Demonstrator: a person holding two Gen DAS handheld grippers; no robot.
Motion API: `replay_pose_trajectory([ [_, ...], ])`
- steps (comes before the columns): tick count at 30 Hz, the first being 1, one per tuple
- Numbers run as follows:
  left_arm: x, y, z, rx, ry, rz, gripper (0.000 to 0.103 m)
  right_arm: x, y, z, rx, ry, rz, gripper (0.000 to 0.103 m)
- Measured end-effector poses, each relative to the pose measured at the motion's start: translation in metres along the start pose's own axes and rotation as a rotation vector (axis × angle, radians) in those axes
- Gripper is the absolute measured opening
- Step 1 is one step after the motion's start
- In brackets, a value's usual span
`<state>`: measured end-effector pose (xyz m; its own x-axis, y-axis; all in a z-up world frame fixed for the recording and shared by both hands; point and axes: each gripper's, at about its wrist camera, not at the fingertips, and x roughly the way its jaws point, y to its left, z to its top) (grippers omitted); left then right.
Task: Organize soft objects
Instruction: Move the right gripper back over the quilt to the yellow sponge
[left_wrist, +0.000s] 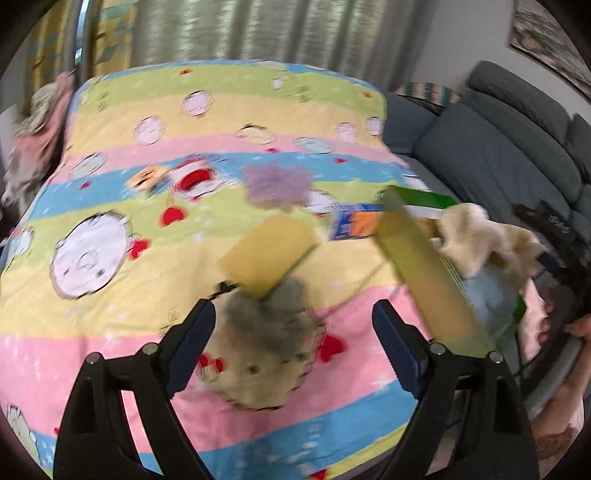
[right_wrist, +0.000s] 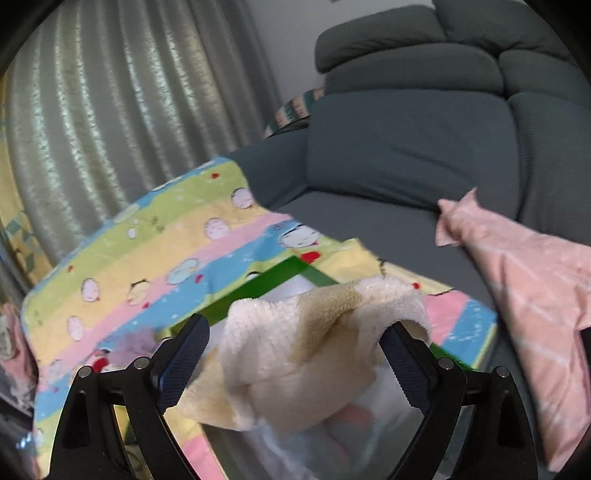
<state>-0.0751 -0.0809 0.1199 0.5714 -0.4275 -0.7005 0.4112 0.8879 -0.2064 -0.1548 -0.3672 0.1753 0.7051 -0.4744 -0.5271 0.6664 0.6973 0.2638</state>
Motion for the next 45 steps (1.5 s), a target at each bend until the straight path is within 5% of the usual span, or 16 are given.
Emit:
replay_pose_trajectory([
  [9, 0.017, 0.056, -0.019, -0.15, 0.029, 0.045, 0.086, -0.015, 0.018, -0.003, -0.064, -0.01, 0.013, 0.094],
  [19, 0.006, 0.079, -0.018, -0.153, 0.002, 0.105, 0.086, -0.011, 0.082, -0.029, -0.248, 0.036, 0.132, 0.094],
  [23, 0.003, 0.091, -0.02, -0.195, 0.003, 0.103, 0.086, -0.014, 0.102, -0.037, -0.329, 0.019, 0.063, 0.094],
  [25, 0.001, 0.095, -0.02, -0.204, 0.003, 0.105, 0.086, -0.005, 0.101, -0.036, -0.338, 0.079, 0.036, 0.094],
  [29, -0.005, 0.098, -0.019, -0.205, -0.009, 0.08, 0.086, 0.016, 0.071, -0.023, -0.275, 0.283, 0.112, 0.094],
  [32, -0.007, 0.099, -0.018, -0.216, -0.015, 0.059, 0.086, 0.008, 0.043, -0.006, -0.22, 0.337, 0.137, 0.094],
  [38, -0.014, 0.102, -0.019, -0.227, -0.025, 0.03, 0.086, -0.042, 0.004, 0.029, -0.125, 0.282, 0.194, 0.094],
  [45, -0.015, 0.106, -0.023, -0.237, -0.015, 0.036, 0.086, -0.061, 0.054, 0.018, -0.174, 0.272, 0.371, 0.094],
])
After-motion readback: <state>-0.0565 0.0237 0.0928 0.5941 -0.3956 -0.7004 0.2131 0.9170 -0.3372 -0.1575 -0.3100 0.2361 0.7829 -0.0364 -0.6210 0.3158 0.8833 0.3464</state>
